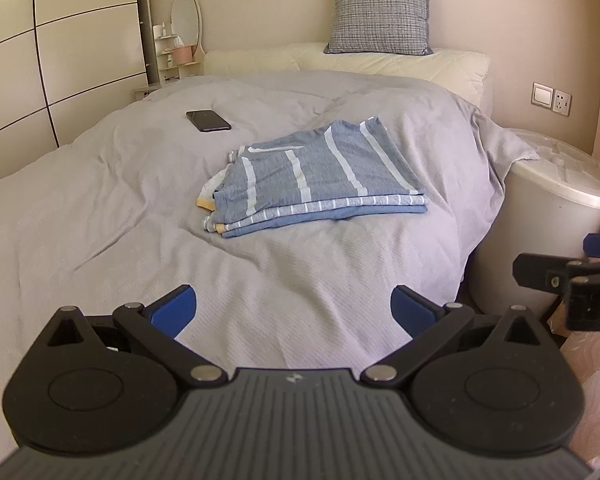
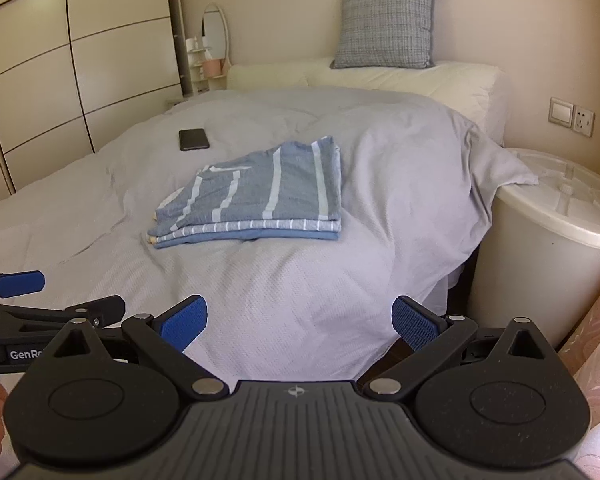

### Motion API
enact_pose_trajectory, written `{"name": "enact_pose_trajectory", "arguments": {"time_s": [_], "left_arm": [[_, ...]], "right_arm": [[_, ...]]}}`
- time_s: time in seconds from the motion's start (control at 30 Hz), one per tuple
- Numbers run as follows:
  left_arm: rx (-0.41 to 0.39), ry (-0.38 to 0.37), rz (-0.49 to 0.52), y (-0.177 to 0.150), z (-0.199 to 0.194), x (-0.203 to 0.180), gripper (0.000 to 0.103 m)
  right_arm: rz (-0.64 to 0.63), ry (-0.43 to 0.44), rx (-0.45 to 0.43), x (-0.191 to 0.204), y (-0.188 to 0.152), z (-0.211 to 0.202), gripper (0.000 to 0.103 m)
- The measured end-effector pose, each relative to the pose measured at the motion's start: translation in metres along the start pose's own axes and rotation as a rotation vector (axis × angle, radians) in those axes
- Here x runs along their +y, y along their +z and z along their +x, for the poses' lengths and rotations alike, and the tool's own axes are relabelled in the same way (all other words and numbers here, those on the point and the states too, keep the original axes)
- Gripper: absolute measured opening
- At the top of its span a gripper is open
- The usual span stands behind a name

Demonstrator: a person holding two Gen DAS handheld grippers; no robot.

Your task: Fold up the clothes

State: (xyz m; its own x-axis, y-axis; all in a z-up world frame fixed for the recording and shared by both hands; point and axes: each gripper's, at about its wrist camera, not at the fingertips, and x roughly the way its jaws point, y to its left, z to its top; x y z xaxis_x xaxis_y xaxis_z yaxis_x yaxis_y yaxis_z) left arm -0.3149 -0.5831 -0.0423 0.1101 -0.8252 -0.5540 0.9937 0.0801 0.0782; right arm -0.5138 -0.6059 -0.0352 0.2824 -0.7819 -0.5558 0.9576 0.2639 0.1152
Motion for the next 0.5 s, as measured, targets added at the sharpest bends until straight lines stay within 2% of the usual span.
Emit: {"name": "enact_pose_trajectory", "arguments": {"time_s": [0.27,0.5], "left_arm": [[0.006,0.009,-0.039,-0.009,-0.007,0.006,0.102],[0.008,0.025,-0.029,-0.019,-0.018,0.005,0.102]], "right_arm": [[-0.025,-0.003,0.007,0.004,-0.004,-0.003,0.101],[-0.042,0.024,-0.001,0.013,-0.009,-0.01,0.101]]}}
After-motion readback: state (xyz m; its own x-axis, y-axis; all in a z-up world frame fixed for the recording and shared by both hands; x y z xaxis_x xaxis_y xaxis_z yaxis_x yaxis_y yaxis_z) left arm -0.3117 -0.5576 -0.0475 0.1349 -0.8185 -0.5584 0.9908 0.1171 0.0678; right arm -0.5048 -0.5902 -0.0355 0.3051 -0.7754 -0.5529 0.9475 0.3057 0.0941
